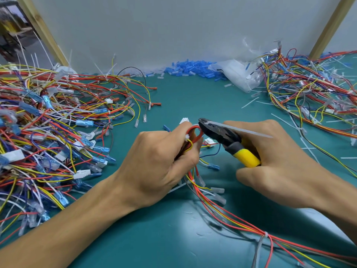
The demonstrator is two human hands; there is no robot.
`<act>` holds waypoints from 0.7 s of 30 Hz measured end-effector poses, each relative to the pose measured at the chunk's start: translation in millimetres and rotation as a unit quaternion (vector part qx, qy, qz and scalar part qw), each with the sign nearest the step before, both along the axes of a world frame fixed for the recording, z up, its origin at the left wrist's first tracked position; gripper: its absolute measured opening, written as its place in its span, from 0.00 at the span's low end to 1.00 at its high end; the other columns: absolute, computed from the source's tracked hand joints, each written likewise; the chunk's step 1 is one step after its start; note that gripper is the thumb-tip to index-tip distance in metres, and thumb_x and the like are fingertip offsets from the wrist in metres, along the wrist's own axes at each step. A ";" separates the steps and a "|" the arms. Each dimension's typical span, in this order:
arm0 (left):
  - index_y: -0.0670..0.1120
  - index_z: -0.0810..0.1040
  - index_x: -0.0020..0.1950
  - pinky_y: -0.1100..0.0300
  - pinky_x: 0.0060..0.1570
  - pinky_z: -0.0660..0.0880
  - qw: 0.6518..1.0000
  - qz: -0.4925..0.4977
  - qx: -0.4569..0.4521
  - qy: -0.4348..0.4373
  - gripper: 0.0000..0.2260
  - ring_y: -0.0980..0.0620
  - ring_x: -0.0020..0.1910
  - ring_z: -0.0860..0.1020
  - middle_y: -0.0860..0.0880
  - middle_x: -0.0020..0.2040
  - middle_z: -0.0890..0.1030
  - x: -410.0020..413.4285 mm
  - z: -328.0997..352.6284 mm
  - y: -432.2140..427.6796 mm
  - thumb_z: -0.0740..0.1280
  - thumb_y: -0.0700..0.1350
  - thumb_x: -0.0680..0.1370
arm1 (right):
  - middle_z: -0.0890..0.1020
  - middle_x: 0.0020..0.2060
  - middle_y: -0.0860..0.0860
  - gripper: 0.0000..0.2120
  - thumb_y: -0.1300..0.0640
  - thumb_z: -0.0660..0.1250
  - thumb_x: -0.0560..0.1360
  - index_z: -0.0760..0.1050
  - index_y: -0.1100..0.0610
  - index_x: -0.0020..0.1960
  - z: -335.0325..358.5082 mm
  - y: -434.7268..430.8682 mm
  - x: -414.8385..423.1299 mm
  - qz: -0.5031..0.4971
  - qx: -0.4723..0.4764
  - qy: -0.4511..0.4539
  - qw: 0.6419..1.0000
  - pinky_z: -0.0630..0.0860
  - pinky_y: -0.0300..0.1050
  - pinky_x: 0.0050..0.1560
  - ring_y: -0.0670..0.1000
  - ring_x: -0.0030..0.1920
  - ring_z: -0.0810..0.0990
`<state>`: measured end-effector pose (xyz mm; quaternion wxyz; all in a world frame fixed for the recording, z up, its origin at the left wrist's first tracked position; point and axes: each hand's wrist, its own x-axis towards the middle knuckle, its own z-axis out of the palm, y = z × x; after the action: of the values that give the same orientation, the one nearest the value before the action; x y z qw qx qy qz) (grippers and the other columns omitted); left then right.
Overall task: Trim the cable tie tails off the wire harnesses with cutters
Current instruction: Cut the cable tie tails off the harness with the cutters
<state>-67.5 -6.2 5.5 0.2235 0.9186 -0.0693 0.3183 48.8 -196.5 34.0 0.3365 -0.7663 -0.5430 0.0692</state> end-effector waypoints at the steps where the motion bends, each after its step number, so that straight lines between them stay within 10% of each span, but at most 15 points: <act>1: 0.40 0.73 0.41 0.46 0.25 0.67 1.000 0.000 0.006 -0.001 0.16 0.40 0.27 0.66 0.47 0.28 0.69 0.3 0.6 -0.5 0.61 0.47 0.85 | 0.59 0.31 0.54 0.12 0.64 0.63 0.59 0.60 0.55 0.35 0.2 -0.3 -0.3 0.003 0.001 0.003 1.000 0.51 0.45 0.31 0.49 0.32 0.55; 21: 0.35 0.77 0.44 0.44 0.28 0.72 1.000 -0.012 0.003 0.012 0.18 0.37 0.28 0.73 0.42 0.29 0.76 1.6 -4.9 1.0 0.60 0.48 0.85 | 0.58 0.32 0.56 0.11 0.65 0.59 0.58 0.58 0.58 0.35 -2.5 -0.8 -3.5 0.010 -0.004 0.019 1.000 0.50 0.42 0.28 0.49 0.32 0.53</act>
<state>-65.9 -5.3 0.5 0.2252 0.9221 -0.0788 0.3046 45.3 -197.3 31.4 0.3433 -0.7608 -0.5435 0.0887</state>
